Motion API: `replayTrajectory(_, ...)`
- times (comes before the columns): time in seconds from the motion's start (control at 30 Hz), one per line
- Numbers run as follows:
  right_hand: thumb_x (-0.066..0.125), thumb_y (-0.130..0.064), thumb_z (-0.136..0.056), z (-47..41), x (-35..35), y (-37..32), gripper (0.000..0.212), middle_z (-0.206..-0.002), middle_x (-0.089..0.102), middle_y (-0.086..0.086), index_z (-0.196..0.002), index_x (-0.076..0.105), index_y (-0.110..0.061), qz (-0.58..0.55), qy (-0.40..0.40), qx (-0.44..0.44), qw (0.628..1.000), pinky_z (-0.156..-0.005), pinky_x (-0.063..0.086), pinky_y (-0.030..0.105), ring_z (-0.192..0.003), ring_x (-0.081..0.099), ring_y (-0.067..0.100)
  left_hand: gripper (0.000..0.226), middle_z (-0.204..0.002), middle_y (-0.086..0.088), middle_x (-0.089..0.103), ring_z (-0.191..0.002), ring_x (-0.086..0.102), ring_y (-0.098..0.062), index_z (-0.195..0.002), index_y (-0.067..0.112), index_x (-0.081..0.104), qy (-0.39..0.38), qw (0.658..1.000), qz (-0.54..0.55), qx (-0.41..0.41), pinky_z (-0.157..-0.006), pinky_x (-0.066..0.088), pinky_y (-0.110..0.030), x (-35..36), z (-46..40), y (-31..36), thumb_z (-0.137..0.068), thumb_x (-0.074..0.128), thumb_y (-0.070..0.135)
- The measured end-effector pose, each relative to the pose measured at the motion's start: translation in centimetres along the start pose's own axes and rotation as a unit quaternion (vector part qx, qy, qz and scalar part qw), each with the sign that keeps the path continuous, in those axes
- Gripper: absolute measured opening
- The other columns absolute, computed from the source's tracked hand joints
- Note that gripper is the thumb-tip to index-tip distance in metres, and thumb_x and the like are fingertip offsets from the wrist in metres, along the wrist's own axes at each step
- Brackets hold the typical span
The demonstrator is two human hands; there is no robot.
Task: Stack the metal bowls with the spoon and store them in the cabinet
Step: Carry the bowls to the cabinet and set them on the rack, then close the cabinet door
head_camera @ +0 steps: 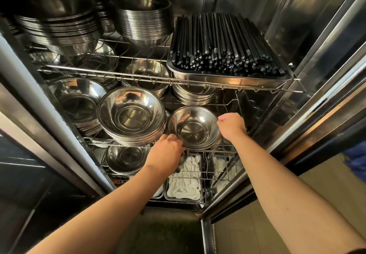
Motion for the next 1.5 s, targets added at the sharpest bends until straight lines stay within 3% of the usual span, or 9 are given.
replayTrajectory(0.2,0.054,-0.009,-0.096,-0.1,0.1,0.0,0.027,-0.082,0.071,0.011,-0.079,0.075,-0.007,0.021,-0.02,-0.003,1.0,-0.057,0.043,0.023,-0.078,0.065,0.026,0.032,-0.128,0.002,0.061,-0.125,0.048,-0.021,-0.126,0.023,0.064,-0.015,1.0,0.012,0.002,-0.111,0.036,-0.039,0.2,-0.5,-0.6,-0.102,0.044,0.028)
replayTrajectory(0.37,0.055,-0.023,-0.099,0.6,0.2,-0.1,0.027,-0.07,0.059,0.002,-0.074,0.06,-0.013,0.085,-0.034,-0.042,0.995,-0.047,0.029,0.023,-0.067,0.056,0.02,0.036,-0.128,-0.003,0.061,-0.122,0.051,-0.025,-0.127,0.017,0.061,0.01,0.995,0.095,-0.037,-0.103,0.046,-0.041,-1.4,0.2,-1.0,-0.097,0.053,0.036)
replayTrajectory(0.47,0.056,-0.029,-0.098,1.7,-0.1,-0.6,0.018,-0.084,0.064,0.002,-0.095,0.065,-0.014,0.122,-0.04,-0.08,0.988,-0.057,0.043,0.027,-0.079,0.062,0.023,0.042,-0.128,-0.001,0.06,-0.124,0.051,-0.024,-0.129,0.02,0.058,0.003,0.994,0.098,-0.04,-0.094,0.052,-0.042,-2.5,1.0,-1.3,-0.095,0.053,0.043)
replayTrajectory(0.6,0.057,-0.035,-0.096,4.4,-1.4,-1.7,0.032,-0.11,0.067,0.007,-0.122,0.065,-0.017,0.167,-0.044,-0.108,0.979,-0.08,0.056,0.04,-0.099,0.065,0.028,0.043,-0.122,0.0,0.062,-0.119,0.055,-0.023,-0.124,0.02,0.06,-0.018,0.996,0.088,-0.021,-0.087,0.055,-0.04,-3.8,1.7,-2.1,-0.094,0.053,0.05)
replayTrajectory(0.83,0.054,-0.043,-0.096,12.7,-5.9,-1.4,0.032,-0.119,0.065,0.004,-0.116,0.067,-0.021,0.236,-0.006,-0.072,0.969,-0.084,0.055,0.042,-0.113,0.06,0.027,0.041,-0.113,0.002,0.066,-0.1,0.064,-0.022,-0.118,0.025,0.063,-0.011,0.992,0.086,0.093,-0.076,0.057,-0.037,-6.5,3.0,-0.3,-0.092,0.05,0.055)
replayTrajectory(1.0,0.058,-0.04,-0.095,22.4,-11.8,1.6,0.024,-0.102,0.065,0.007,-0.093,0.066,-0.017,0.262,0.044,-0.012,0.964,-0.079,0.053,0.039,-0.105,0.061,0.031,0.045,-0.115,0.003,0.067,-0.103,0.065,-0.02,-0.12,0.027,0.061,0.015,0.974,0.057,0.217,-0.075,0.054,-0.034,-9.5,5.0,6.1,-0.092,0.048,0.059)
replayTrajectory(1.27,0.054,-0.047,-0.094,46.3,-23.7,6.6,0.031,-0.095,0.065,0.003,-0.092,0.068,-0.02,0.366,0.157,0.087,0.913,-0.083,0.054,0.043,-0.1,0.061,0.027,0.052,-0.123,0.003,0.061,-0.12,0.053,-0.022,-0.127,0.027,0.058,0.098,0.906,0.018,0.412,-0.094,0.047,-0.037,-16.4,15.3,23.9,-0.091,0.041,0.06)
replayTrajectory(1.4,0.06,-0.04,-0.091,53.9,-26.4,6.3,0.026,-0.086,0.064,0.005,-0.086,0.068,-0.016,0.386,0.19,0.055,0.901,-0.077,0.055,0.046,-0.089,0.061,0.03,0.055,-0.118,-0.003,0.061,-0.111,0.055,-0.027,-0.124,0.022,0.057,0.169,0.873,0.068,0.452,-0.086,0.049,-0.041,-19.6,20.3,29.0,-0.085,0.051,0.06)
replayTrajectory(1.5,0.056,-0.034,-0.097,61.4,-28.2,6.8,0.025,-0.095,0.065,0.006,-0.091,0.069,-0.014,0.373,0.207,-0.02,0.904,-0.085,0.052,0.045,-0.098,0.06,0.031,0.081,-0.126,-0.008,0.056,-0.109,0.053,-0.031,-0.142,0.014,0.046,0.204,0.834,0.144,0.492,-0.081,0.053,-0.046,-21.1,27.6,35.0,-0.078,0.051,0.064)
Point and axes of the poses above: each hand's wrist, its own z-axis away from the middle knuckle, its own x-axis out of the palm, y = z × x, the point moved 4 cm from there along -z, towards the middle knuckle
